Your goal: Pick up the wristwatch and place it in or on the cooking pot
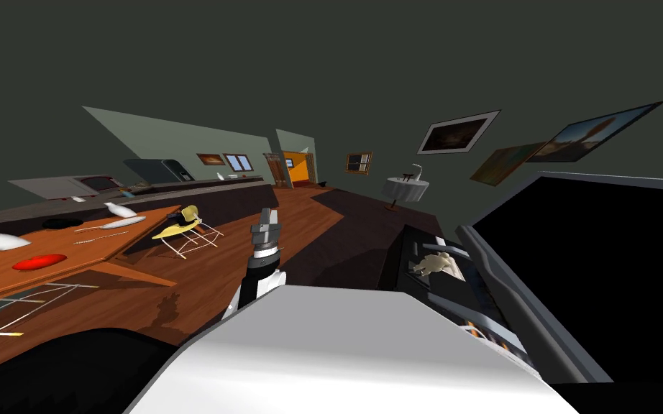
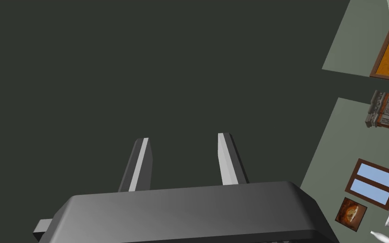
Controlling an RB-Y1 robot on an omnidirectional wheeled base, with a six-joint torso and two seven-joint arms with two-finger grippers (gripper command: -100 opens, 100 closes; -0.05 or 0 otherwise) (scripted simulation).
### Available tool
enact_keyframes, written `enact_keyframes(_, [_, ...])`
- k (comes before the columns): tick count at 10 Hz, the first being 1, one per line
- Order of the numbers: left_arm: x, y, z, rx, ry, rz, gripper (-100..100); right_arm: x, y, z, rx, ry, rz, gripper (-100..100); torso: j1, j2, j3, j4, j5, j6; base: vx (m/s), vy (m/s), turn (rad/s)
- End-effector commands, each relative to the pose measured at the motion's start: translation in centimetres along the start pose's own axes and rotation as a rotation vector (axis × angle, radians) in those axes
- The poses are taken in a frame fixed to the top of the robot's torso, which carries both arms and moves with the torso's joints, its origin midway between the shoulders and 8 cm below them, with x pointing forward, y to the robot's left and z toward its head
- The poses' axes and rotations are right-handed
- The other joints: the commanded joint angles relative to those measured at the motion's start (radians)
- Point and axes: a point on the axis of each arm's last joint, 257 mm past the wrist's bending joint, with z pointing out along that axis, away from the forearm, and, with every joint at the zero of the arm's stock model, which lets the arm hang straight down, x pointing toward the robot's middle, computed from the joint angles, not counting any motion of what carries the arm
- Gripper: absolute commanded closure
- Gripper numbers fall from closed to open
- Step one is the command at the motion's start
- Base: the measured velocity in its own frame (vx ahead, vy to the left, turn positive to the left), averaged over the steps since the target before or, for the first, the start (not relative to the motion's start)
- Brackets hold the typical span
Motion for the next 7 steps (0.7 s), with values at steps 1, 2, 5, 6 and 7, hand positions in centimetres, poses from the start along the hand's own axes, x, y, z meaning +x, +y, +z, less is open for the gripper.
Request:
enact_keyframes(1, [0.0,0.0,0.0,0.000,0.000,0.000,0,-1.7,1.0,0.0,-0.016,-0.026,-0.017,100,0.000,0.000,0.000,0.000,0.000,0.000,-0.135,0.001,-0.002])
enact_keyframes(2, [0.0,0.0,0.0,0.000,0.000,0.000,0,-2.7,1.4,-0.2,-0.024,-0.040,-0.025,100,0.000,0.002,0.001,0.000,0.000,0.000,-0.117,0.002,-0.006])
enact_keyframes(5, [0.0,0.0,0.0,0.000,0.000,0.000,0,-5.8,2.7,-0.8,-0.049,-0.086,-0.054,100,0.001,-0.001,0.000,0.000,0.000,-0.001,-0.092,0.005,-0.001])
enact_keyframes(6, [0.0,0.0,0.0,0.000,0.000,0.000,0,-6.9,3.1,-1.1,-0.058,-0.103,-0.064,100,0.001,0.000,0.000,0.000,0.000,-0.001,-0.119,-0.015,0.003])
enact_keyframes(7, [0.0,0.0,0.0,0.000,0.000,0.000,0,-8.0,3.4,-1.5,-0.066,-0.120,-0.076,100,0.000,0.001,0.000,0.000,0.000,-0.001,-0.125,-0.015,0.006])
